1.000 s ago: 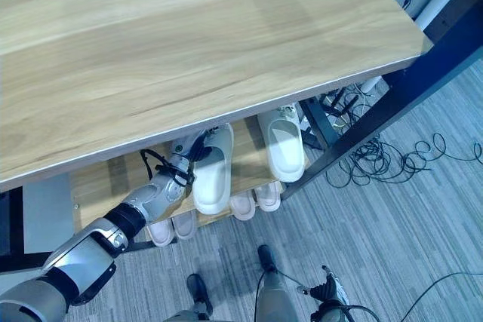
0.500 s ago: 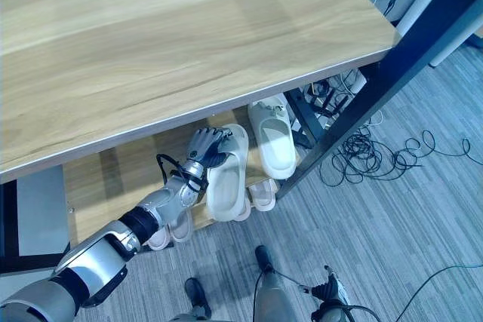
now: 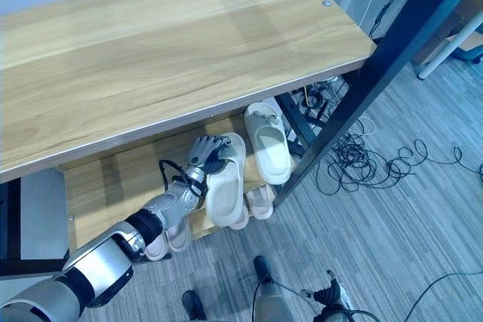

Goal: Arrange the slippers neatly on the shoe rack.

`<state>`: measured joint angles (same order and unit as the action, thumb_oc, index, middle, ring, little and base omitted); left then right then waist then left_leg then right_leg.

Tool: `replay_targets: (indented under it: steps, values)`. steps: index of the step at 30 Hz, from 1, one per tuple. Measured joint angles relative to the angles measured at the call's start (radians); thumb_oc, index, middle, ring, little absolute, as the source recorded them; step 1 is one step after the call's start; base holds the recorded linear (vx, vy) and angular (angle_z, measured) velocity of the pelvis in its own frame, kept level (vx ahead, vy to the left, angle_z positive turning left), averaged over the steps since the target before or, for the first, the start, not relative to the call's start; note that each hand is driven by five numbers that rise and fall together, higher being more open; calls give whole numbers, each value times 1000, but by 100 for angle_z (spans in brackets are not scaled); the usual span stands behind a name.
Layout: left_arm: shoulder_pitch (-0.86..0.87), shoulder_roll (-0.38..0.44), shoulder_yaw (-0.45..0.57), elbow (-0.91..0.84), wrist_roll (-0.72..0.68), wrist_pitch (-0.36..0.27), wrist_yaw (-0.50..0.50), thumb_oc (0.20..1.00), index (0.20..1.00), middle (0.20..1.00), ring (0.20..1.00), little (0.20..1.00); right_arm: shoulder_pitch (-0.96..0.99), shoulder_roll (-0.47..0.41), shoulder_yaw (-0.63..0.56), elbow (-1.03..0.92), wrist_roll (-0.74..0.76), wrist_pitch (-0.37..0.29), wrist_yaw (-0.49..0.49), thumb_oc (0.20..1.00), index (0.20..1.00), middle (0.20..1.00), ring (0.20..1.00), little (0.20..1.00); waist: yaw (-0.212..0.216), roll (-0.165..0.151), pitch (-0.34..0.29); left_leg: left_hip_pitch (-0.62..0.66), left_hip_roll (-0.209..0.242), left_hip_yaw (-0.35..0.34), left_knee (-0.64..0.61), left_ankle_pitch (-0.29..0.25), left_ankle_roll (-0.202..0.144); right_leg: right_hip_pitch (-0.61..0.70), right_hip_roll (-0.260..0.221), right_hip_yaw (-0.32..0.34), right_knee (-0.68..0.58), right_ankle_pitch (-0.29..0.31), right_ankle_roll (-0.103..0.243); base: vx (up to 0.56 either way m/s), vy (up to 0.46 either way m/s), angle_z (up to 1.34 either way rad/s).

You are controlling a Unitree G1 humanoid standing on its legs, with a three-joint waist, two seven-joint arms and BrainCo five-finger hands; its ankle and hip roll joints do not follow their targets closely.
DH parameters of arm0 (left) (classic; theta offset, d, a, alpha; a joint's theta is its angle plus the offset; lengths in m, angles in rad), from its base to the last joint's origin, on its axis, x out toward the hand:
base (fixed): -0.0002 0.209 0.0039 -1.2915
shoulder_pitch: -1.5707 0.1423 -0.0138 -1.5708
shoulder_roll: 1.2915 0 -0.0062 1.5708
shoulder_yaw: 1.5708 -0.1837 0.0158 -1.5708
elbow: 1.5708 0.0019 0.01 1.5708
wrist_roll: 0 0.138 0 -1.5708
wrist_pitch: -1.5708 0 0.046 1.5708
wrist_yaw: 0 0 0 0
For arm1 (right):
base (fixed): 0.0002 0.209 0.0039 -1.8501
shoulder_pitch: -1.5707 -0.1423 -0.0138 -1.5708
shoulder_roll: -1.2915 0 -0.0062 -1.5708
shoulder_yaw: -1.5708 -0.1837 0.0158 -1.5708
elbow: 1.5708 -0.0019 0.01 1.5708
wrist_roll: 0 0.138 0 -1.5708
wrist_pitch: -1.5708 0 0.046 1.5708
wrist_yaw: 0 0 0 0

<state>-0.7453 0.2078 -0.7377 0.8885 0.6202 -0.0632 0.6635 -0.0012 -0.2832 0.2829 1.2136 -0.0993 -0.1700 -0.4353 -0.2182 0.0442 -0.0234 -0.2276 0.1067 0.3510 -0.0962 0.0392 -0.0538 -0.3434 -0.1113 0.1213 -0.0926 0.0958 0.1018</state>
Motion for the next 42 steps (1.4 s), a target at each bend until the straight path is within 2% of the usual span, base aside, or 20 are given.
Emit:
replay_targets:
  steps: [7, 11, 19, 20, 21, 22, 23, 28, 35, 36, 39, 42]
  values:
    - [-14, 2, -8, 11, 1, 18, -1, 200, 200, 200, 200, 200, -4, 0, 0, -1, 1, -1, -1, 1000, 1000, 1000, 1000, 1000, 6, -3, 2, -3, 1, 0, -4, 0, 0, -3, 0, 0, -1, -1, 2, 0, 0, 0]
    - [-78, -5, -9, 49, -2, 23, -1, 200, 200, 200, 200, 200, -6, 0, 2, -1, 10, -1, -1, 1000, 1000, 1000, 1000, 1000, 11, -7, 6, -29, -1, -2, 1, 2, -1, -30, -1, 0, -4, 1, 1, 0, 0, 0]
    - [-174, -18, -9, 90, -11, 41, -3, 200, 200, 200, 200, 200, -12, 1, 21, -19, 17, -2, -1, 1000, 1000, 1000, 1000, 1000, 6, -22, 52, -33, 1, -2, 1, 5, 0, -34, 1, -2, 0, 5, 2, 0, 0, 0]
    - [-185, -21, -9, 97, -11, 44, -3, 275, 275, 275, 275, 275, -14, 1, 21, -19, 17, -2, -1, 1000, 1000, 1000, 1000, 1000, 7, -25, 58, -32, 1, -3, 1, 5, 0, -33, 1, -2, 0, 5, 2, 0, 0, 0]
    - [-189, -21, -9, 99, -11, 45, -3, 539, 539, 539, 539, 539, -15, 1, 21, -19, 17, -2, -1, 1000, 1000, 1000, 1000, 1000, 7, -26, 61, -33, 1, -3, 1, 5, 0, -33, 1, -2, 0, 5, 2, 0, 0, 0]
    - [-216, -27, -8, 122, -12, 56, -1, 746, 746, 746, 746, 746, -18, 1, 22, -19, 18, -6, -1, 1000, 1000, 1000, 1000, 1000, 6, -32, 74, -33, 0, -3, 1, 6, -2, -34, 1, -2, 0, 7, 3, 0, 0, 0]
    - [-226, -30, -8, 128, -13, 59, -1, 1000, 1000, 1000, 1000, 1000, -19, 3, 22, -18, 18, -7, -1, 1000, 1000, 1000, 1000, 1000, 5, -33, 76, -33, 0, -3, 1, 6, -2, -34, 1, -2, 0, 7, 3, 0, 0, 0]
    - [-248, -37, 3, 155, -30, 54, 2, 1000, 1000, 1000, 1000, 1000, -23, 3, 25, -20, 18, -12, -1, 1000, 1000, 1000, 1000, 1000, 3, -37, 82, -34, 3, -1, 1, 6, -1, -37, 4, -1, 0, 6, 3, 0, 0, 0]
    - [-245, -71, 73, 146, -219, 32, 12, 1000, 1000, 1000, 1000, 1000, -26, 8, 42, -59, 18, -11, 0, 1000, 1000, 1000, 1000, 1000, 0, -40, 83, -32, 4, -3, -2, 6, -2, -33, 5, -2, 0, 9, 3, 4, 4, 0]
    - [-230, -68, 96, 101, -275, 30, -2, 1000, 1000, 1000, 1000, 1000, -32, 9, 39, -59, 20, -5, 0, 1000, 1000, 1000, 1000, 1000, 1, -40, 83, -26, 4, -4, -3, 6, -2, -26, 5, -5, 0, 9, 2, 0, 0, 0]
    - [-215, -65, 117, 83, -330, 30, -8, 1000, 1000, 1000, 1000, 1000, -37, 10, 40, -62, 20, -3, 1, 1000, 1000, 1000, 1000, 1000, 1, -42, 84, -12, 6, -5, -3, 6, -2, -10, 5, -12, 0, 9, 2, 0, 0, 0]
    - [-163, -39, 152, -15, -396, 27, -25, 1000, 1000, 1000, 1000, 1000, -38, 12, 40, -64, 29, 6, 3, 1000, 1000, 1000, 1000, 1000, 5, -42, 84, 11, 8, -8, -2, 6, -2, 15, 6, -23, 0, 9, 2, 13, 6, 3]
